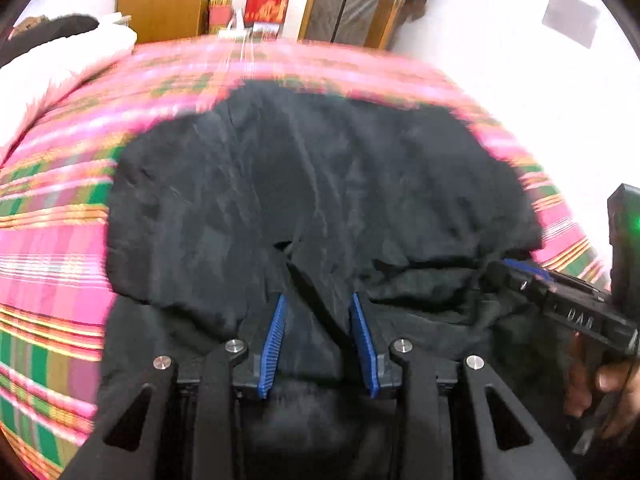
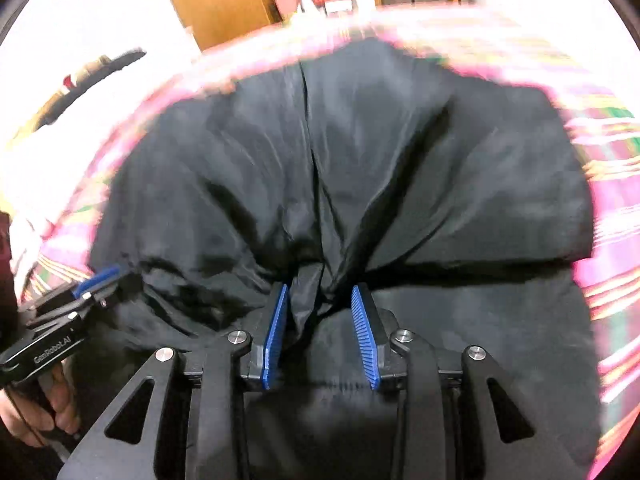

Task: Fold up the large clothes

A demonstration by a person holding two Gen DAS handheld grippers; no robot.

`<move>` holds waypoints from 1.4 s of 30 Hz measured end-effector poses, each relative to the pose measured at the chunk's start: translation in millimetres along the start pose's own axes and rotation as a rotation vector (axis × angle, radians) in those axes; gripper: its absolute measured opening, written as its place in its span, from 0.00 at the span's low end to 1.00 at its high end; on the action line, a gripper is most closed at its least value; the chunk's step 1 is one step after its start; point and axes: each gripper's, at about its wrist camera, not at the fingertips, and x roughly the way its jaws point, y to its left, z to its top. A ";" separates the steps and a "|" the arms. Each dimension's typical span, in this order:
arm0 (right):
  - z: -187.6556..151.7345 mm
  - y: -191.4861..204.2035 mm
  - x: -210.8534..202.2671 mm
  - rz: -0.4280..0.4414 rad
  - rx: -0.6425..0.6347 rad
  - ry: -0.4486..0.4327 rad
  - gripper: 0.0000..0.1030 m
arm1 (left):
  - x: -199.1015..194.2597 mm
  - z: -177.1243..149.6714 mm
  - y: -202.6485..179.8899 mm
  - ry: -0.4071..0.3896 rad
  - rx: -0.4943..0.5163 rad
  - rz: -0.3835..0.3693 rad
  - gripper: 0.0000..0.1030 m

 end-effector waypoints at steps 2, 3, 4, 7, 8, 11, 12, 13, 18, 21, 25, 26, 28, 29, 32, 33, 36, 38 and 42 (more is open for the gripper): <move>13.3 -1.1 -27.2 -0.017 -0.023 -0.089 0.33 | -27.1 6.4 -2.3 -0.074 0.039 -0.002 0.36; 22.8 -4.0 -29.7 -0.021 -0.024 -0.111 0.33 | -33.4 12.7 -2.3 -0.099 0.052 -0.006 0.41; 32.7 -7.1 -28.1 -0.023 -0.018 -0.122 0.33 | -35.0 22.3 -1.0 -0.117 0.058 -0.006 0.44; 62.2 -16.2 -5.4 -0.066 -0.013 -0.130 0.33 | -14.4 55.1 10.4 -0.133 0.028 0.053 0.44; 70.3 -20.0 6.2 -0.082 -0.016 -0.125 0.33 | -3.2 63.2 18.7 -0.123 0.001 0.075 0.44; 84.2 -32.7 42.6 -0.122 -0.027 -0.063 0.33 | 32.7 70.6 47.3 -0.066 -0.081 0.131 0.44; 83.2 -40.2 55.0 -0.139 -0.037 -0.030 0.33 | 46.4 67.0 55.6 -0.040 -0.103 0.147 0.44; 79.8 -50.7 62.9 -0.136 -0.033 -0.005 0.35 | 56.3 57.6 62.0 -0.024 -0.115 0.144 0.47; 64.2 -64.6 76.2 -0.111 0.007 -0.014 0.35 | 71.4 34.6 57.6 -0.049 -0.091 0.151 0.48; 68.1 -58.5 78.5 -0.128 -0.005 -0.002 0.35 | 71.9 39.8 56.5 -0.031 -0.106 0.141 0.48; 81.5 -45.0 41.8 -0.129 0.006 -0.034 0.36 | 43.3 49.3 56.2 -0.022 -0.116 0.141 0.45; 80.3 -40.0 27.8 -0.109 0.001 -0.066 0.36 | 26.2 47.2 52.6 -0.058 -0.113 0.125 0.45; 69.3 -23.1 -0.8 -0.054 -0.016 -0.118 0.36 | -1.4 38.0 43.0 -0.113 -0.103 0.093 0.45; 60.2 -13.4 -8.5 -0.029 -0.028 -0.125 0.36 | -10.0 31.2 36.9 -0.122 -0.098 0.071 0.45; 35.9 6.9 9.0 0.009 -0.065 -0.049 0.36 | -4.3 12.2 19.1 -0.066 -0.065 0.035 0.45; 30.3 9.3 21.2 0.002 -0.076 -0.015 0.36 | 3.8 6.1 13.6 -0.038 -0.050 0.032 0.45; 14.7 7.1 57.8 -0.025 -0.078 0.079 0.36 | 27.9 -5.2 6.9 0.015 -0.025 0.053 0.45; 8.7 2.6 70.5 -0.032 -0.068 0.102 0.36 | 38.1 -12.0 6.9 0.031 -0.017 0.067 0.45; 8.1 0.9 80.4 -0.039 -0.082 0.092 0.36 | 49.2 -16.6 4.5 0.027 0.016 0.091 0.45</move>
